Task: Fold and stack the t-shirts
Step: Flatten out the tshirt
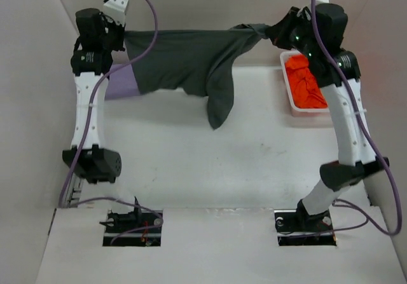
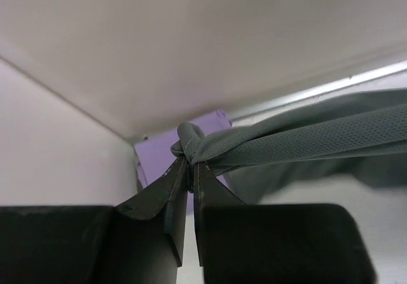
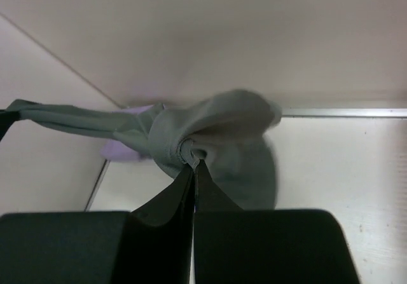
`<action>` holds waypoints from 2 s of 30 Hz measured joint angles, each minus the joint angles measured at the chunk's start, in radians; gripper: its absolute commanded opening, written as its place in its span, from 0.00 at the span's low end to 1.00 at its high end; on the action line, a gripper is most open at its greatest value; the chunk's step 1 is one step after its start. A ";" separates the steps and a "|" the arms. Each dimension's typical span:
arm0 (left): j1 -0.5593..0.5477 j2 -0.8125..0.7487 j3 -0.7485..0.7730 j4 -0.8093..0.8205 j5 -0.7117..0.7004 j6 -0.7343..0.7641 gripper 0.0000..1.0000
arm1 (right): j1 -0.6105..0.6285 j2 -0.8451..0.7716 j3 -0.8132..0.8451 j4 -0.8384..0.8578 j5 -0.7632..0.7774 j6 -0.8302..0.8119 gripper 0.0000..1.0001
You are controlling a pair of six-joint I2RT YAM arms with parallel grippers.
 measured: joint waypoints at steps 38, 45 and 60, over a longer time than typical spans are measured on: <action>-0.075 -0.623 -1.371 -0.139 -0.186 0.350 0.53 | 0.439 -0.977 -1.804 0.127 0.251 0.603 0.49; -0.113 -0.518 -1.260 0.014 -0.192 0.330 0.54 | 0.438 -0.826 -1.811 0.168 0.282 0.590 0.36; -0.189 0.031 -1.007 0.293 -0.220 0.228 0.52 | 0.076 -0.311 -1.538 0.293 0.159 0.304 0.22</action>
